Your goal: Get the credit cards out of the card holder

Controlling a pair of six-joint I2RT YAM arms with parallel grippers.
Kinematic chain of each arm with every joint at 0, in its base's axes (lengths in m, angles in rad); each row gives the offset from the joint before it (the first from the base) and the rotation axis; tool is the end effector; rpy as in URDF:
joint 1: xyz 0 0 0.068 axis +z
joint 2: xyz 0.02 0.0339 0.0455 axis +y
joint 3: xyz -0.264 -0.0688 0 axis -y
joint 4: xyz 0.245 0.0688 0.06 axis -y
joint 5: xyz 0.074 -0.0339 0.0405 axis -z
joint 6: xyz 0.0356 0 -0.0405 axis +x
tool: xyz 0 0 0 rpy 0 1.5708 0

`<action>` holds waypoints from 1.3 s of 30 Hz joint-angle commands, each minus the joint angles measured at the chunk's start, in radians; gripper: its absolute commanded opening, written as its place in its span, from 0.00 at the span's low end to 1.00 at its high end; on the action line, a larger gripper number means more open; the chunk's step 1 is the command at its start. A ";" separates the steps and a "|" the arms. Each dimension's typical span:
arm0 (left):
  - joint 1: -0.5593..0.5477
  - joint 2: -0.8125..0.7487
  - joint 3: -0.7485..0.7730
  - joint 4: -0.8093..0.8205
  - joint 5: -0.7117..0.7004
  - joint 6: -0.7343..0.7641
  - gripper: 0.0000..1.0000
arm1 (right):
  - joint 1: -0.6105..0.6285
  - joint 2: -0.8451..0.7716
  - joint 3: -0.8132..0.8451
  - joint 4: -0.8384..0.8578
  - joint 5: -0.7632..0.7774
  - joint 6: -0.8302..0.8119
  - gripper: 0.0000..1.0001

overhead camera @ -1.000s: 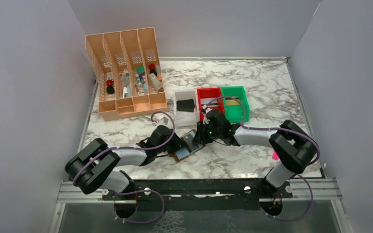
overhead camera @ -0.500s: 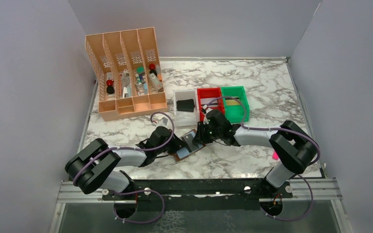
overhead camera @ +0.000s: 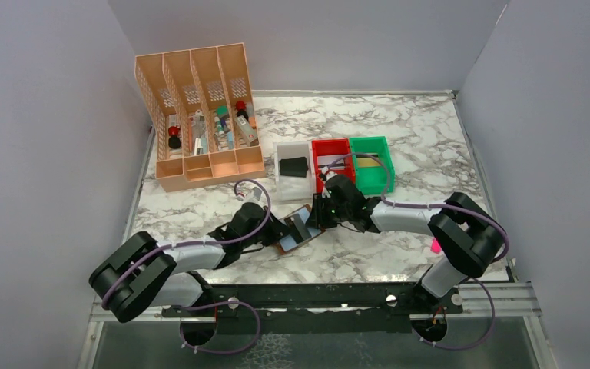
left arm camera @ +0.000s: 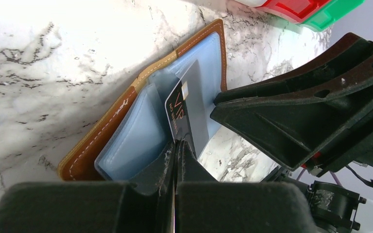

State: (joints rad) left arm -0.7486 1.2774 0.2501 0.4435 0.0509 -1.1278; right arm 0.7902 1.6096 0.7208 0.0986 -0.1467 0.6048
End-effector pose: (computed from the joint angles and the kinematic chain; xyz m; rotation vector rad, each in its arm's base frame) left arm 0.1549 -0.1464 0.1272 -0.4170 2.3459 -1.0694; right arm 0.2131 0.2226 0.1473 -0.3085 2.4969 0.8061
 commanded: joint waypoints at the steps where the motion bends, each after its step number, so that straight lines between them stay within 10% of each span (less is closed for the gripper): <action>1: -0.005 -0.033 0.013 -0.091 -0.027 0.043 0.00 | 0.001 0.016 -0.038 -0.086 -0.016 -0.031 0.29; 10: -0.007 0.038 0.075 -0.092 0.024 0.064 0.00 | 0.001 0.004 -0.063 0.030 -0.224 -0.054 0.30; 39: -0.008 0.059 0.066 0.010 0.072 0.044 0.16 | 0.001 0.089 -0.058 0.028 -0.236 -0.011 0.32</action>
State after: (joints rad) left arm -0.7444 1.3209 0.3054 0.3801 0.0597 -1.0760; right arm 0.7746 1.6382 0.6956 0.1753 -0.3573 0.5869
